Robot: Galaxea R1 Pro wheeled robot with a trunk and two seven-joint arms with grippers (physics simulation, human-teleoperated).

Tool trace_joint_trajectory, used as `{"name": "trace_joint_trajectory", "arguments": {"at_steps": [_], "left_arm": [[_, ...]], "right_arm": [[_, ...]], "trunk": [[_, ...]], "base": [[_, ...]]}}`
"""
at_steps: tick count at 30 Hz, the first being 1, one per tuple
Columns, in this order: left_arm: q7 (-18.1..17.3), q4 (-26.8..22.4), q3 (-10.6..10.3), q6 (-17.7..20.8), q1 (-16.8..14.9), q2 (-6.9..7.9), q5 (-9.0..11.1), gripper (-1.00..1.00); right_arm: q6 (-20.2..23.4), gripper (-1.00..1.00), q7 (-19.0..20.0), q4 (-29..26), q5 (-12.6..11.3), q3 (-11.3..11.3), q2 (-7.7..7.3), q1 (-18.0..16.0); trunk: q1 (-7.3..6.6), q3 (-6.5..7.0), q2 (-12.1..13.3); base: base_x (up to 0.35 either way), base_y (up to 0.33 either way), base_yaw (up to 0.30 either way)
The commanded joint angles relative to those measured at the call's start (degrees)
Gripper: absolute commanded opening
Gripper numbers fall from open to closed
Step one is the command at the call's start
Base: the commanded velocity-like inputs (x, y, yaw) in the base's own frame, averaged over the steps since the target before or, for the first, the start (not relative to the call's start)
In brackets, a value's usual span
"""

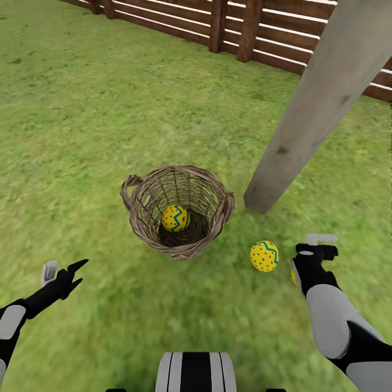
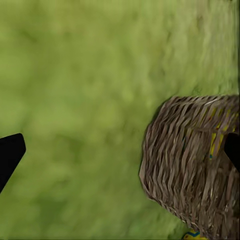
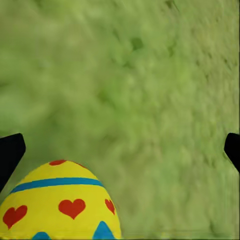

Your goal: Take the three Easter eggs out of the wicker basket on the lawn in the garden, then place them on the lawn next to a single tree (choose any tree) so that all three eggs are next to the same tree and none are left in the basket.

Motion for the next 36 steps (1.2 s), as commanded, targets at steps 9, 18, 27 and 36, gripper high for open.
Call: {"name": "trace_joint_trajectory", "arguments": {"at_steps": [9, 18, 27, 36], "left_arm": [[-0.1, 2.8, 0.0, -0.1, -0.1, -0.99, -0.1, 1.0], [-0.2, 2.3, -0.1, 0.3, -0.1, -0.6, 0.0, 1.0], [-0.1, 2.1, -0.2, 0.3, -0.1, -0.72, -0.1, 1.0], [0.0, 2.2, -0.3, 0.1, -0.1, -0.89, -0.1, 1.0]], "right_arm": [[29.1, 1.0, 42.3, -17.0, 0.9, -5.2, -4.81, 0.2], [31.9, 1.0, 83.2, -41.2, 0.9, -5.3, -6.15, 7.7], [43.5, 1.0, 97.4, -50.6, 0.8, -2.1, -4.14, 10.4], [46.7, 1.0, 97.2, -51.3, 0.7, 1.8, 0.28, 10.3]], "trunk": [[-0.24, 1.97, 0.1], [-0.47, 3.96, 0.2], [-0.7, 5.96, 0.4], [-0.93, 7.95, 0.5]], "base": [[0.0, 0.0, 0.0], [0.0, 0.0, 0.0], [0.0, 0.0, 0.0], [0.0, 0.0, 0.0]]}}
